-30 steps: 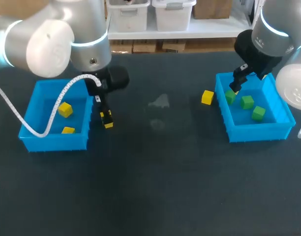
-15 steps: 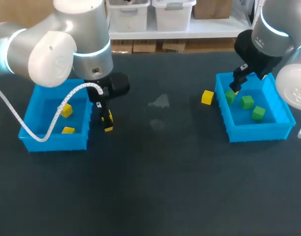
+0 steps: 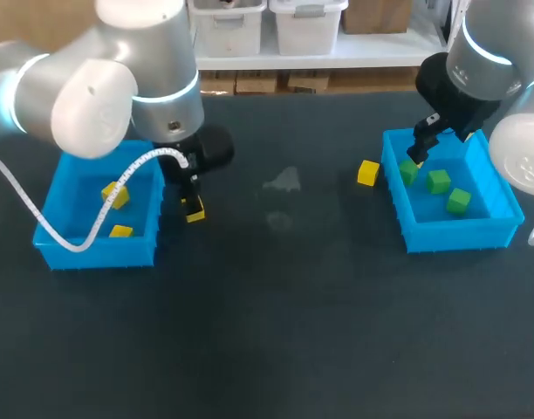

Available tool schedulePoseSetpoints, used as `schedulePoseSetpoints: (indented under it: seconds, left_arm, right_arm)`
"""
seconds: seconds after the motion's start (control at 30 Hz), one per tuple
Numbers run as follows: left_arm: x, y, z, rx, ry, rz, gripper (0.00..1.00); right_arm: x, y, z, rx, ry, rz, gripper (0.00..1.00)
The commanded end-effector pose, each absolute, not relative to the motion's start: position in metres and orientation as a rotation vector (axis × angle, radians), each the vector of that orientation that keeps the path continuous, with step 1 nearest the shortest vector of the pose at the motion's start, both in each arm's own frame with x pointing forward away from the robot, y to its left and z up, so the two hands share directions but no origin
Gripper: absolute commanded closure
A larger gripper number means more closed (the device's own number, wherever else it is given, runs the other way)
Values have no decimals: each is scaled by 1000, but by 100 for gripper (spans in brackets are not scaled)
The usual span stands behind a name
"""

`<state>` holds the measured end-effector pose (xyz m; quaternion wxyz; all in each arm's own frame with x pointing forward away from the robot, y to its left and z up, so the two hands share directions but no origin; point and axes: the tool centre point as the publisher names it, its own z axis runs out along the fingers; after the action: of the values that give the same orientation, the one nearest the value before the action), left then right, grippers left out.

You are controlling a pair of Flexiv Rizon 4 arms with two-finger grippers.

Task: Put the green cubes in the right bin and the yellow cubes in the left bin.

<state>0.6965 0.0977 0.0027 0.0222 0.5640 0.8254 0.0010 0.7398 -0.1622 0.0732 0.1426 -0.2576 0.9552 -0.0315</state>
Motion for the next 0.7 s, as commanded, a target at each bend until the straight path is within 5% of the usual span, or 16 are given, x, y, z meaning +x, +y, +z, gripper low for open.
schedulePoseSetpoints:
  seconds: [0.03, 0.4, 0.7]
  left_arm:
    - [701, 97, 15, 1706, 2553, -17, 100]
    - [737, 103, 80, 1392, 2564, -83, 100]
    - [743, 158, 103, 1208, 2615, -52, 100]
  right_arm:
    - [738, -163, 73, -741, 2752, -92, 0]
    - [738, -163, 73, -741, 2752, -92, 0]
    - [738, -163, 73, -741, 2752, -92, 0]
